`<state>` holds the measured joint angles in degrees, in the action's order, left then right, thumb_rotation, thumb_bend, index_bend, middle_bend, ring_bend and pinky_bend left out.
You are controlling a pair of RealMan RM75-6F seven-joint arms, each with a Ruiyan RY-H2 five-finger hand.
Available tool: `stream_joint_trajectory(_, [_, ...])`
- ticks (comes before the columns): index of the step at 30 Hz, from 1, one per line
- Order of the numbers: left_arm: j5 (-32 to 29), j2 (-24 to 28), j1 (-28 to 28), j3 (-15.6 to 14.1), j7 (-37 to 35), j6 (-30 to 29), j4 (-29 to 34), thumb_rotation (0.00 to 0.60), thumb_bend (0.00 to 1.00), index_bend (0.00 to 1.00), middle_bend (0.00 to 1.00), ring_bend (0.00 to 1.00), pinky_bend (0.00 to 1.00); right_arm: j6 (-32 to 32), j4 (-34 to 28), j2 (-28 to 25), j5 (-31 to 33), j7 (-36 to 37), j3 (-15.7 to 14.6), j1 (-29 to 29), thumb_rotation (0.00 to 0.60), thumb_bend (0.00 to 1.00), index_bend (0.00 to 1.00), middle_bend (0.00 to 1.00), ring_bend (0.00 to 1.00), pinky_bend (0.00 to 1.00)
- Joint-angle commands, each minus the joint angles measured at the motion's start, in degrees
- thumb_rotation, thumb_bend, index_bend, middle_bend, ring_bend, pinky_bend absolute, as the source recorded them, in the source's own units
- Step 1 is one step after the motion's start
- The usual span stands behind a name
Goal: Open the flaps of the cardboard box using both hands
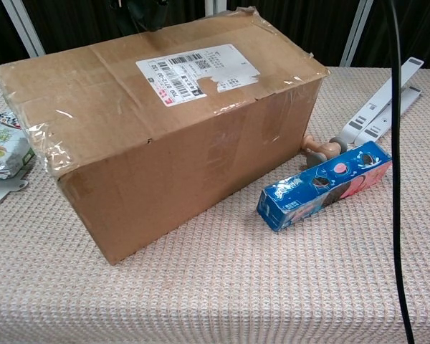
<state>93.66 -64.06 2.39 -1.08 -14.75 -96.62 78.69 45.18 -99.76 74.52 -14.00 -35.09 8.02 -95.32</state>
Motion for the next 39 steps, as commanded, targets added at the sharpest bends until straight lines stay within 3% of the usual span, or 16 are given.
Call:
stream_joint_trajectory(1, [0.02, -0.06, -0.03, 0.06, -0.03, -0.07, 0.06, 0.425, 0.00, 0.07, 0.14, 0.16, 0.23, 0.12, -5.22, -4.45, -0.36, 0.47, 0.98, 0.58, 0.600, 0.79, 0.58, 0.49, 0.00, 0.00])
stream_joint_trajectory(8, [-0.16, -0.21, -0.27, 0.17, -0.61, 0.33, 0.27, 0.425, 0.00, 0.07, 0.14, 0.16, 0.23, 0.53, -17.17, -15.63, -2.97, 1.76, 1.63, 3.17, 0.600, 0.77, 0.52, 0.49, 0.00, 0.00])
stream_joint_trajectory(14, [0.02, -0.19, -0.85, 0.16, -0.32, 1.15, 0.85, 0.426, 0.00, 0.07, 0.14, 0.16, 0.23, 0.36, -27.61, -26.92, -9.42, 4.87, 3.19, 8.05, 0.600, 0.71, 0.44, 0.47, 0.00, 0.00])
stream_joint_trajectory(18, [0.20, -0.11, -1.25, 0.15, 0.25, 1.65, 1.51, 0.425, 0.00, 0.07, 0.14, 0.16, 0.23, -3.61, -35.15, -36.72, -12.54, 5.01, 1.89, 11.18, 0.600, 0.67, 0.31, 0.41, 0.00, 0.00])
stream_joint_trajectory(20, [0.25, -0.13, -1.38, 0.08, 0.51, 1.90, 1.65, 0.425, 0.00, 0.07, 0.14, 0.16, 0.23, -8.42, -35.23, -40.30, -14.21, 6.80, 2.05, 12.47, 0.600, 0.66, 0.24, 0.37, 0.00, 0.00])
stream_joint_trajectory(24, [0.18, -0.06, -1.80, -0.06, 0.80, 2.83, 2.04, 0.429, 0.00, 0.07, 0.13, 0.16, 0.23, -16.84, -35.23, -48.28, -23.42, 14.47, 5.43, 19.18, 0.600, 0.65, 0.19, 0.34, 0.00, 0.00])
stream_joint_trajectory(30, [0.48, 0.35, -2.54, -0.06, 1.72, 3.66, 3.07, 0.423, 0.00, 0.07, 0.13, 0.16, 0.23, -22.80, -35.23, -55.17, -42.04, 30.41, 12.06, 33.08, 0.600, 0.65, 0.18, 0.35, 0.00, 0.00])
stream_joint_trajectory(34, [0.78, 0.47, -2.97, -0.14, 2.28, 4.11, 3.75, 0.424, 0.00, 0.07, 0.13, 0.16, 0.23, -22.93, -35.23, -56.69, -55.46, 41.42, 14.70, 41.59, 0.600, 0.65, 0.19, 0.43, 0.00, 0.00])
stream_joint_trajectory(39, [0.97, 0.58, -3.20, -0.22, 2.84, 4.26, 4.45, 0.425, 0.00, 0.07, 0.13, 0.16, 0.23, -17.52, -35.23, -59.67, -72.01, 53.57, 14.28, 49.98, 0.600, 0.64, 0.20, 0.46, 0.00, 0.00])
